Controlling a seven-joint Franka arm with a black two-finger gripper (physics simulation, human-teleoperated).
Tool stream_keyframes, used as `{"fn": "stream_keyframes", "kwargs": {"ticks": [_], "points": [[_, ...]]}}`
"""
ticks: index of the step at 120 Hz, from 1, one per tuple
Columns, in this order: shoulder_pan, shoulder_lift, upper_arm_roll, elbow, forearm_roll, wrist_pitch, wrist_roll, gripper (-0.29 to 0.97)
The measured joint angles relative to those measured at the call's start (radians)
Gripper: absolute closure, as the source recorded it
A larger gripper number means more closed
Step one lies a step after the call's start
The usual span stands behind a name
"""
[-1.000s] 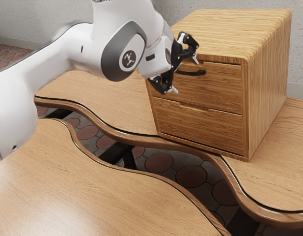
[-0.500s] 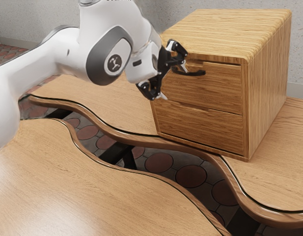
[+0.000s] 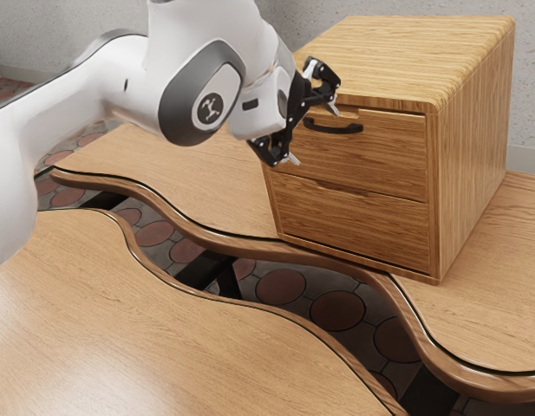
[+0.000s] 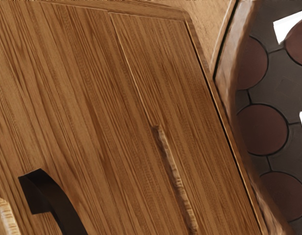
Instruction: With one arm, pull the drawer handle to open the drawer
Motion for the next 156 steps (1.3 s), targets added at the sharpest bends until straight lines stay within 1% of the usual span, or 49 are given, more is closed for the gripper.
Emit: {"fn": "stream_keyframes", "kwargs": {"ticks": [16,34,56,70,90,115,126,132,137,156], "points": [[0.008,0.028,-0.003,0.035,-0.003,0.0,-0.002,0.0],[0.052,0.058,-0.014,0.037,-0.017,0.0,-0.005,0.0],[0.049,0.061,-0.019,0.024,-0.021,-0.001,-0.007,0.0],[0.056,0.059,-0.036,0.048,-0.022,-0.001,-0.009,0.0],[0.094,0.077,-0.077,0.079,-0.023,-0.001,-0.012,0.0],[0.106,0.089,-0.081,0.051,-0.02,-0.002,-0.013,-0.01],[0.102,0.048,-0.082,0.0,-0.012,-0.003,-0.012,0.0],[0.097,0.001,-0.082,-0.041,0.005,-0.004,-0.012,0.07],[0.088,-0.051,-0.083,-0.094,0.017,-0.004,-0.012,0.09],[0.015,-0.293,-0.065,-0.345,0.086,-0.004,-0.013,0.04]]}}
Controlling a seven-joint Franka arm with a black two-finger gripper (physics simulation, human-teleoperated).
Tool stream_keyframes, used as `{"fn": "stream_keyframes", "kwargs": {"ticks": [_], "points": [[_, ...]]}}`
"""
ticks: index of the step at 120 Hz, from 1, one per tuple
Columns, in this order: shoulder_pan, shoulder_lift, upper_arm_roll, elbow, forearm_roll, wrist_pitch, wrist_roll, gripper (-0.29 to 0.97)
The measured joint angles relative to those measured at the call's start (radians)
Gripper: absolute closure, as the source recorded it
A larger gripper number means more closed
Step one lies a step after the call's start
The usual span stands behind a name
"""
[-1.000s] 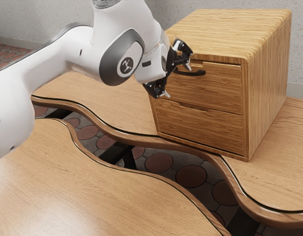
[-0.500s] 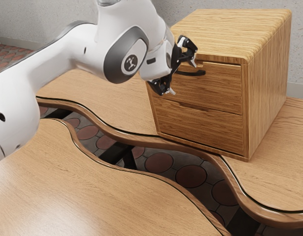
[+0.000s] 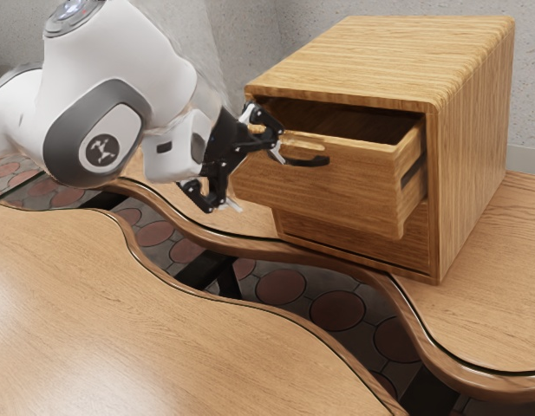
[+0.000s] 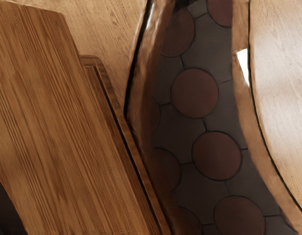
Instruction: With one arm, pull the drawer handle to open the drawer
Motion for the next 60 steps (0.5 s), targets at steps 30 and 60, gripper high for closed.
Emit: {"fn": "stream_keyframes", "kwargs": {"ticks": [30,60], "points": [[-0.288,-0.191,0.269,-0.105,0.137,0.004,-0.023,0.01],[-0.396,-0.23,0.274,0.19,0.159,-0.371,-0.24,0.0]]}}
